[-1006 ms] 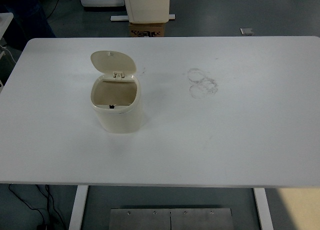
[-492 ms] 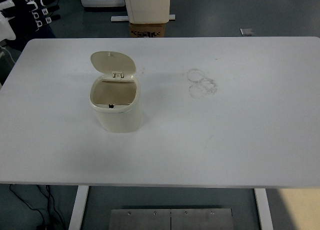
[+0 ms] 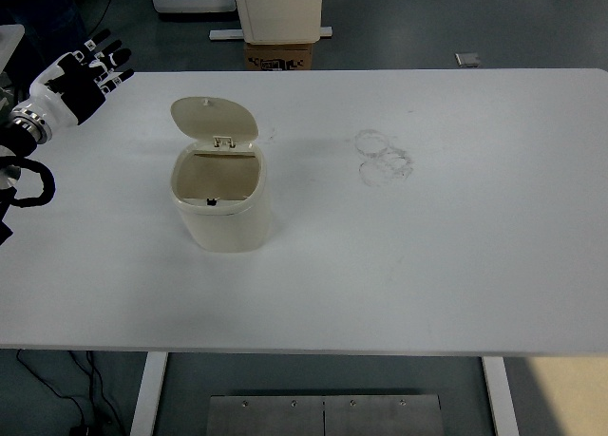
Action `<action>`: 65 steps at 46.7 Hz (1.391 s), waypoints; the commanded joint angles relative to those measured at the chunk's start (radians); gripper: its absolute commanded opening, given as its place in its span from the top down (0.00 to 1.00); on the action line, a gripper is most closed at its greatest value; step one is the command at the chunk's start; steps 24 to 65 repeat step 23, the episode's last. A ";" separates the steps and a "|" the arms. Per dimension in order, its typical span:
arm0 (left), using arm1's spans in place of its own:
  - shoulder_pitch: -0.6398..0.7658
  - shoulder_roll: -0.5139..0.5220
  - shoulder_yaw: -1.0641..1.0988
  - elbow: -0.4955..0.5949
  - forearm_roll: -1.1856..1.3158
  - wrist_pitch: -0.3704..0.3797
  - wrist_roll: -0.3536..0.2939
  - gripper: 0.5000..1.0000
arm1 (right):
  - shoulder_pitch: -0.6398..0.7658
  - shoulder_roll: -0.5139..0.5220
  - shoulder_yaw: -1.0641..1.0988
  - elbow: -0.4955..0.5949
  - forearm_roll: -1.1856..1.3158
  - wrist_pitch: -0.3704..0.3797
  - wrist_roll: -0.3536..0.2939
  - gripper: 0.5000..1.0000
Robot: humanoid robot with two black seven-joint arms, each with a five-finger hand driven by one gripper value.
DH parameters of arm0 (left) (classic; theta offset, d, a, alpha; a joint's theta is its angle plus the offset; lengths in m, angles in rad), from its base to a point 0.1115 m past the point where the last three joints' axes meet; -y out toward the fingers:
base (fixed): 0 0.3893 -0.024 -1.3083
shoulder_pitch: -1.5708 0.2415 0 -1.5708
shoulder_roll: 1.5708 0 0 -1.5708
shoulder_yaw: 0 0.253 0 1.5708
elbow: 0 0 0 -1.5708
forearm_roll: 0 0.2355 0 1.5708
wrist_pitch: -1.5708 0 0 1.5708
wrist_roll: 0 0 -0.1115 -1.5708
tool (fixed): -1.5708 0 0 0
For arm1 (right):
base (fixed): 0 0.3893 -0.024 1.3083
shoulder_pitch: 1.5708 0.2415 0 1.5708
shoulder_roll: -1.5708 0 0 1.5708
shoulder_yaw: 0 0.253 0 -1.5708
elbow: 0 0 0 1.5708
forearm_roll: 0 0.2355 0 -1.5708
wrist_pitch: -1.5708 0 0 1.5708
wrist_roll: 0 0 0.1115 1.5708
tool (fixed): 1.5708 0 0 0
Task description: Open trash can
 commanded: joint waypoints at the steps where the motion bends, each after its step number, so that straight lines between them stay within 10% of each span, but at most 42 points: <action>1: 0.002 -0.039 -0.011 0.037 -0.001 0.008 -0.003 0.00 | -0.001 0.000 -0.002 0.013 -0.002 0.005 -0.001 0.02; 65: 0.052 -0.076 -0.036 0.074 -0.010 0.013 -0.027 0.00 | 0.002 0.000 -0.002 0.008 -0.003 -0.009 -0.001 0.02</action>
